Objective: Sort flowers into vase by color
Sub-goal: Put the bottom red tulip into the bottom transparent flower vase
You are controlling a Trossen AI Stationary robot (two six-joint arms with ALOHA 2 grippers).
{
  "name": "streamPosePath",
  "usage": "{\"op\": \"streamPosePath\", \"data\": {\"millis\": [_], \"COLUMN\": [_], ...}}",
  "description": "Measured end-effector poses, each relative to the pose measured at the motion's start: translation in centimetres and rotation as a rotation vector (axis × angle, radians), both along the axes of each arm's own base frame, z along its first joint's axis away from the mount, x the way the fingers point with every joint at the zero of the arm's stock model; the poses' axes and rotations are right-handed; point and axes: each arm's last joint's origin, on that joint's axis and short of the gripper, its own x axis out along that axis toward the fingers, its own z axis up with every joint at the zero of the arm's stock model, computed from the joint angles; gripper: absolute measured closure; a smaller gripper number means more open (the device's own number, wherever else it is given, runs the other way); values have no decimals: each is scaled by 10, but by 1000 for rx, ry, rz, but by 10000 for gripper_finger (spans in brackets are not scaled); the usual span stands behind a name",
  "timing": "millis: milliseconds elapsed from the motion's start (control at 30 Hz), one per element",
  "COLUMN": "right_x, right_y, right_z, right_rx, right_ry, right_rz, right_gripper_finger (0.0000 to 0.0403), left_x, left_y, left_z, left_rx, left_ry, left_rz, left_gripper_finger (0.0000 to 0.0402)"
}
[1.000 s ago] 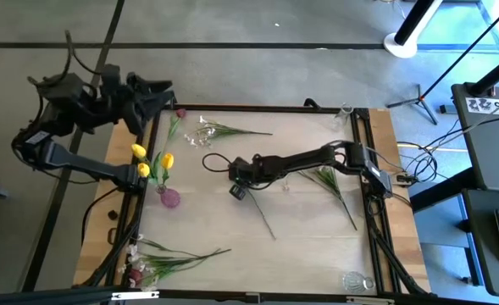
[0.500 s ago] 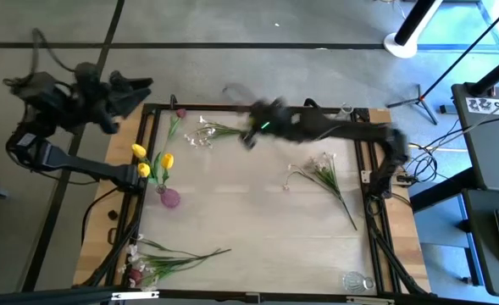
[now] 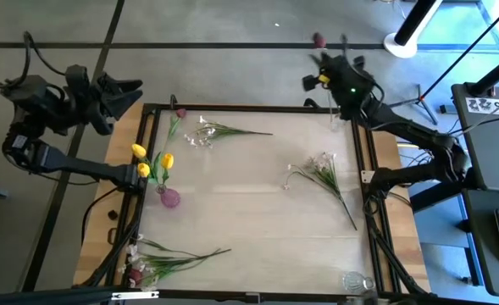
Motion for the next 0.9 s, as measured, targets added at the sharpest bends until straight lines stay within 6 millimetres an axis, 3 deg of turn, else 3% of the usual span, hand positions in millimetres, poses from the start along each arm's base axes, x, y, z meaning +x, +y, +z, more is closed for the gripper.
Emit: {"op": "streamPosePath", "data": {"millis": [167, 533, 633, 733, 900], "right_x": [-29, -55, -51, -35, 5], "right_y": [-26, -49, -44, -28, 12], "right_z": [-21, -19, -17, -17, -47], "right_rx": [-102, -163, -144, -72, 236], "right_ry": [-12, 9, -120, -229, -157], "right_rz": [-110, -144, -13, 202, 387], "right_gripper_finger": [398, 397, 396, 399, 399], "left_x": [5, 25, 30, 32, 37], "left_y": [0, 2, 2, 2, 3], "left_z": [2, 7, 7, 7, 6], "left_rx": [86, 332, 382, 400, 420], "left_ry": [28, 111, 130, 144, 163], "left_rz": [13, 51, 58, 60, 61], "left_gripper_finger": [171, 171, 171, 171, 171]}}
